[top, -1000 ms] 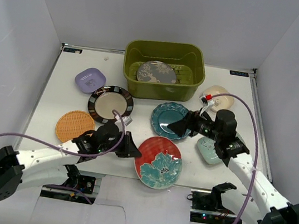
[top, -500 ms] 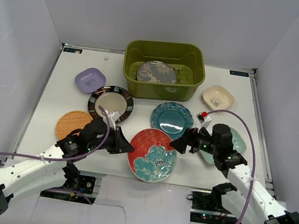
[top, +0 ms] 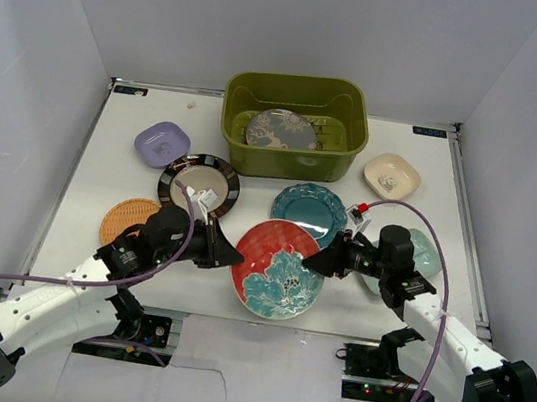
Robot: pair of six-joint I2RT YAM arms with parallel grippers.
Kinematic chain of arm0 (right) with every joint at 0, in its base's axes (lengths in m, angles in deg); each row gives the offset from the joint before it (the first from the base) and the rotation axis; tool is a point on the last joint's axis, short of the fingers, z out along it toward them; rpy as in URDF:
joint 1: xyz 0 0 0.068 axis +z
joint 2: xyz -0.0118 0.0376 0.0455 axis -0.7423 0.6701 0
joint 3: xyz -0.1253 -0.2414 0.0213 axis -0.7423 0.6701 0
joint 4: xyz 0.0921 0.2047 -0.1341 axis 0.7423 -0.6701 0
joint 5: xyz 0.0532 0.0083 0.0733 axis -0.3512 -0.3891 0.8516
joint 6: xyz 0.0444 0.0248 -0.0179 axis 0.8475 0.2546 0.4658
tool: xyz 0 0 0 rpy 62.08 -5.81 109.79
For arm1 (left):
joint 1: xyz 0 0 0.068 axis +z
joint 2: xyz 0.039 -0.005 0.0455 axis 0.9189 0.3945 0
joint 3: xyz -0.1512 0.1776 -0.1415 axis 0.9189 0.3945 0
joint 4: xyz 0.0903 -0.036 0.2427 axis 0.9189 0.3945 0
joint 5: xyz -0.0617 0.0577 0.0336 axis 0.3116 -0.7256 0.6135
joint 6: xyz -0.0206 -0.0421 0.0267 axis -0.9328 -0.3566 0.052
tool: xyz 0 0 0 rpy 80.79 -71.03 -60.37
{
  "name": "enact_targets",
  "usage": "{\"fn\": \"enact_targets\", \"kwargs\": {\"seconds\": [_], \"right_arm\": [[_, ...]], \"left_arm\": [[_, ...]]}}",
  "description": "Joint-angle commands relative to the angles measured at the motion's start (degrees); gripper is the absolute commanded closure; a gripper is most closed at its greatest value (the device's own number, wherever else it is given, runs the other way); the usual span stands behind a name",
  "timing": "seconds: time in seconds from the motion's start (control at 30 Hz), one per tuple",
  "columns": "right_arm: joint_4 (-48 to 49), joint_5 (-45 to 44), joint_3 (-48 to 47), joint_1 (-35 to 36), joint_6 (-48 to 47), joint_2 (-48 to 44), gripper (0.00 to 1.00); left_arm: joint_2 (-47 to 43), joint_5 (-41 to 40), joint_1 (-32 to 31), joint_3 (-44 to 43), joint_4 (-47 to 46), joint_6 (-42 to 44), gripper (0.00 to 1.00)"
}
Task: Place the plates into the plastic bin on the countertop
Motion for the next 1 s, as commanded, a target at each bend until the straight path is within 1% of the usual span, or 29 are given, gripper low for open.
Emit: {"fn": "enact_targets", "kwargs": {"seconds": [0.0, 0.03, 0.07, 0.1, 0.13, 0.2, 0.23, 0.27, 0.3, 0.33, 0.37, 0.4, 0.43, 0.47, 0.5, 0.53, 0.57, 0.6, 0.63, 0.67, 0.7, 0.73, 0.77, 0.8, 0.83, 0.9, 0.93, 0.97], "right_arm": [[7.31, 2.89, -0.24, -0.10, 4.95, -1.20, 0.65], [7.40, 2.62, -0.67, -0.10, 5.39, -1.90, 0.81], [7.40, 2.01, -1.11, -0.01, 6.44, -2.52, 0.92], [7.49, 1.66, -1.46, -0.10, 6.45, -2.52, 0.92], [7.66, 1.39, -1.99, -0.10, 7.76, -2.61, 0.92], [7.84, 0.95, -4.97, -0.10, 8.65, -2.52, 0.92], [7.93, 0.60, -6.29, -0.10, 9.69, -2.09, 0.92], [8.01, -0.53, -9.61, -0.10, 10.23, -1.74, 0.92], [7.75, -1.33, -11.64, -0.10, 10.58, -0.77, 0.92], [7.84, -2.12, -13.75, -0.10, 11.45, -0.07, 0.92], [7.84, -3.87, -18.47, -0.10, 11.81, 0.81, 0.92], [7.84, -5.01, -20.87, -0.10, 12.16, 2.99, 0.92], [7.75, -6.07, -23.24, -0.36, 12.69, 4.23, 0.92], [7.84, -7.91, -28.05, -0.45, 12.95, 5.72, 0.92], [7.75, -8.88, -30.45, -0.62, 13.22, 8.87, 0.92], [7.75, -9.76, -32.82, -1.15, 13.39, 10.56, 0.92], [7.75, -11.95, -35.19, -1.50, 13.48, 12.31, 0.92], [7.75, -13.19, -39.83, -2.03, 13.40, 15.72, 0.92], [7.66, -14.33, -42.22, -3.16, 13.48, 17.59, 0.92], [7.66, -16.60, -44.60, -3.70, 13.48, 19.52, 0.92], [7.58, -17.93, -49.49, -4.14, 13.22, 23.63, 0.92], [7.05, -19.16, -52.41, -4.58, 12.70, 25.84, 0.92], [5.40, -21.53, -55.32, -4.67, 12.08, 28.21, 0.92], [4.42, -22.94, -58.13, -4.76, 10.60, 32.85, 0.92], [3.28, -24.26, -63.73, -4.76, 9.89, 35.16, 0.92], [0.72, -26.03, -68.68, -5.02, 8.83, 41.99, 0.92], [0.37, -26.73, -72.36, -5.19, 8.48, 43.86, 0.92], [-0.24, -28.04, -74.05, -5.28, 8.47, 45.71, 0.92]], "left_arm": [[-0.79, 0.21, 0.29, -7.40, -7.74, -0.62, 1.00], [-0.44, -1.02, 0.29, -9.24, -5.12, 0.61, 0.96], [-0.08, -3.12, 0.29, -10.22, -3.00, 1.40, 0.91], [-0.08, -4.10, 0.29, -11.10, -1.94, 2.28, 0.85], [0.18, -5.16, 0.29, -13.11, -0.80, 3.16, 0.68], [0.53, -9.18, 0.29, -15.49, 3.32, 6.58, 0.45], [1.06, -10.95, 0.29, -18.28, 4.91, 7.81, 0.25], [1.32, -12.88, 0.37, -19.79, 6.75, 10.44, 0.18], [1.50, -18.99, 0.29, -21.20, 10.78, 11.42, 0.13], [1.50, -21.75, 0.29, -22.52, 12.56, 12.21, 0.09], [1.24, -24.47, 0.29, -24.44, 14.23, 13.87, 0.04], [0.98, -27.11, 0.29, -25.33, 16.77, 14.41, 0.02], [-0.07, -31.92, 0.29, -25.87, 17.84, 14.94, 0.02], [-0.60, -34.06, 0.29, -26.57, 18.80, 16.16, 0.02], [-1.22, -35.91, 0.29, -26.83, 20.38, 16.61, 0.02], [-1.66, -39.32, 0.29, -26.92, 21.09, 17.22, 0.02], [-2.62, -40.92, 0.29, -26.93, 21.97, 17.75, 0.02], [-2.98, -42.33, 0.29, -26.66, 23.37, 18.54, 0.02], [-3.42, -44.69, 0.29, -26.14, 23.82, 18.81, 0.02], [-3.86, -45.50, 0.29, -25.44, 24.00, 19.16, 0.02], [-4.64, -46.20, 0.29, -23.52, 23.91, 19.43, 0.02], [-4.91, -46.82, 0.29, -22.45, 23.65, 19.34, 0.02], [-5.18, -47.70, 0.29, -21.40, 23.30, 19.43, 0.02], [-5.44, -47.79, 0.29, -19.56, 22.08, 19.69, 0.02], [-5.44, -47.53, 0.37, -18.93, 21.54, 20.21, 0.02], [-4.13, -46.30, 0.37, -18.49, 21.01, 20.48, 0.02], [-3.86, -46.04, 0.37, -18.31, 21.01, 20.57, 0.02], [-3.42, -45.77, 0.37, -18.05, 20.84, 20.74, 0.02]]}}
